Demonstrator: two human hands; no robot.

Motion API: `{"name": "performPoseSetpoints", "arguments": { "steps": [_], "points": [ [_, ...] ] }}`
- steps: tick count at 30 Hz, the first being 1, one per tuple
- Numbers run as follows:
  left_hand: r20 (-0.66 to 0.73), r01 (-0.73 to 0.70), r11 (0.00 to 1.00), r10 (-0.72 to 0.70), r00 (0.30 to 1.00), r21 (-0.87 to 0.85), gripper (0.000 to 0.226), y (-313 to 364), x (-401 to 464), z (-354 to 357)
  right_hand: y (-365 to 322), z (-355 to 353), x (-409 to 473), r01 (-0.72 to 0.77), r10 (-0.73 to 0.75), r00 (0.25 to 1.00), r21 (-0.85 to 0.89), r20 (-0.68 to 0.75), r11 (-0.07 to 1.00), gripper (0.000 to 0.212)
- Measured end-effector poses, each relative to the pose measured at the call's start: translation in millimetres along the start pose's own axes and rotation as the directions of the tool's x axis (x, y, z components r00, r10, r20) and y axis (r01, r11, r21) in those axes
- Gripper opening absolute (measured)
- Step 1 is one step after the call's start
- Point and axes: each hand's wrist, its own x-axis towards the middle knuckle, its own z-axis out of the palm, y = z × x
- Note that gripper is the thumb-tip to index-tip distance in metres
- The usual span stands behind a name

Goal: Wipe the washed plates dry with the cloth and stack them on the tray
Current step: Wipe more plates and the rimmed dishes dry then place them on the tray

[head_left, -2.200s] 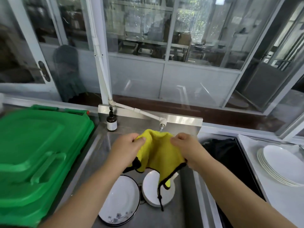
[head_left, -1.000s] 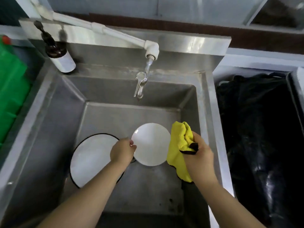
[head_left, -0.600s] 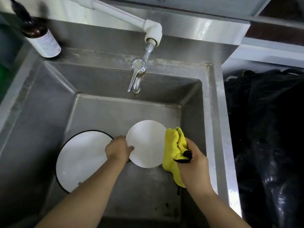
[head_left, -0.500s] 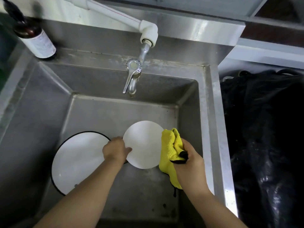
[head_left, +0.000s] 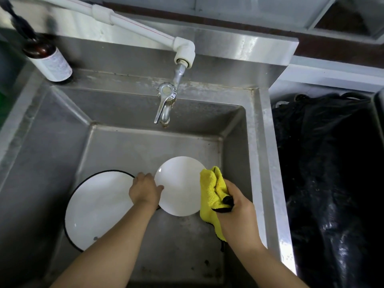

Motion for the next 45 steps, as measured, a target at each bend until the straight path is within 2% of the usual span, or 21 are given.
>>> {"name": "performPoseSetpoints", "arguments": {
  "steps": [4, 8, 10, 12, 14, 16, 17, 18, 20, 22, 24, 28, 33, 36, 39, 42, 45],
  "points": [
    [0.048, 0.075, 0.995, -0.072, 0.996, -0.071, 0.039, -1, 4, 2, 4, 3, -3, 0.000, 0.000, 1.000, 0.018, -0.013, 1.000, 0.054],
    [0.071, 0.087, 0.994, -0.082, 0.994, -0.070, 0.035, -1, 6, -4, 8, 8, -7, -0.016, 0.017, 1.000, 0.041, -0.007, 0.999, 0.052],
    [0.069, 0.089, 0.985, -0.080, 0.994, -0.146, 0.027, -1, 7, -8, 8, 8, -9, -0.025, 0.026, 1.000, 0.048, -0.011, 0.999, 0.051],
    [0.081, 0.090, 0.951, -0.069, 0.994, -0.295, 0.019, 2, 6, -10, 6, 7, -11, -0.029, 0.030, 0.999, 0.052, -0.022, 0.998, 0.050],
    [0.146, 0.175, 0.826, -0.114, 0.983, -0.535, 0.014, 9, 5, -10, 4, 4, -12, -0.024, 0.026, 0.999, 0.048, -0.034, 0.999, 0.052],
    [0.284, 0.335, 0.574, -0.181, 0.942, -0.747, 0.022, 18, 3, -10, 3, 1, -14, -0.025, 0.027, 0.999, 0.031, -0.043, 0.999, 0.054],
    [0.346, 0.394, 0.470, -0.190, 0.919, -0.790, 0.030, 19, 3, -11, 2, -1, -15, -0.031, 0.032, 0.998, 0.019, -0.046, 0.999, 0.055],
    [0.388, 0.425, 0.428, -0.176, 0.905, -0.797, 0.038, 21, 2, -11, 1, -3, -16, -0.035, 0.036, 0.998, 0.007, -0.047, 0.999, 0.055],
    [0.438, 0.445, 0.430, -0.122, 0.891, -0.786, 0.047, 22, -1, -13, -2, -7, -19, -0.037, 0.036, 0.998, -0.021, -0.056, 0.999, 0.056],
    [0.448, 0.435, 0.421, -0.075, 0.891, -0.796, 0.044, 25, -9, -18, -5, -12, -20, -0.035, 0.032, 0.997, -0.038, -0.075, 0.999, 0.057],
    [0.375, 0.360, 0.450, -0.058, 0.925, -0.817, 0.037, 27, -18, -27, -12, -17, -23, -0.025, 0.021, 0.995, -0.041, -0.095, 0.999, 0.056],
    [0.142, 0.138, 0.562, -0.038, 0.989, -0.815, 0.011, 16, -49, -69, -34, -34, -29, 0.000, -0.007, 0.992, -0.057, -0.128, 0.998, 0.060],
    [-0.128, -0.123, 0.746, 0.052, 0.990, -0.654, 0.017, -18, -98, -146, -85, -49, -44, 0.065, -0.087, 0.987, -0.162, -0.134, 0.985, 0.065],
    [-0.263, -0.259, 0.805, 0.133, 0.955, -0.534, 0.023, -46, -128, -190, -115, -46, -56, 0.136, -0.162, 0.980, -0.209, -0.111, 0.968, 0.053],
    [-0.415, -0.410, 0.822, 0.238, 0.878, -0.395, 0.028, -71, -154, -233, -151, -37, -70, 0.220, -0.244, 0.966, -0.225, -0.084, 0.949, 0.056],
    [-0.517, -0.511, 0.798, 0.305, 0.800, -0.321, 0.029, -89, -176, -279, -195, -23, -85, 0.313, -0.346, 0.932, -0.240, -0.108, 0.919, 0.060],
    [-0.603, -0.576, 0.735, 0.290, 0.744, -0.357, 0.025, -103, -196, -322, -245, -4, -102, 0.441, -0.496, 0.840, -0.256, -0.218, 0.860, 0.063]
  ]
}}
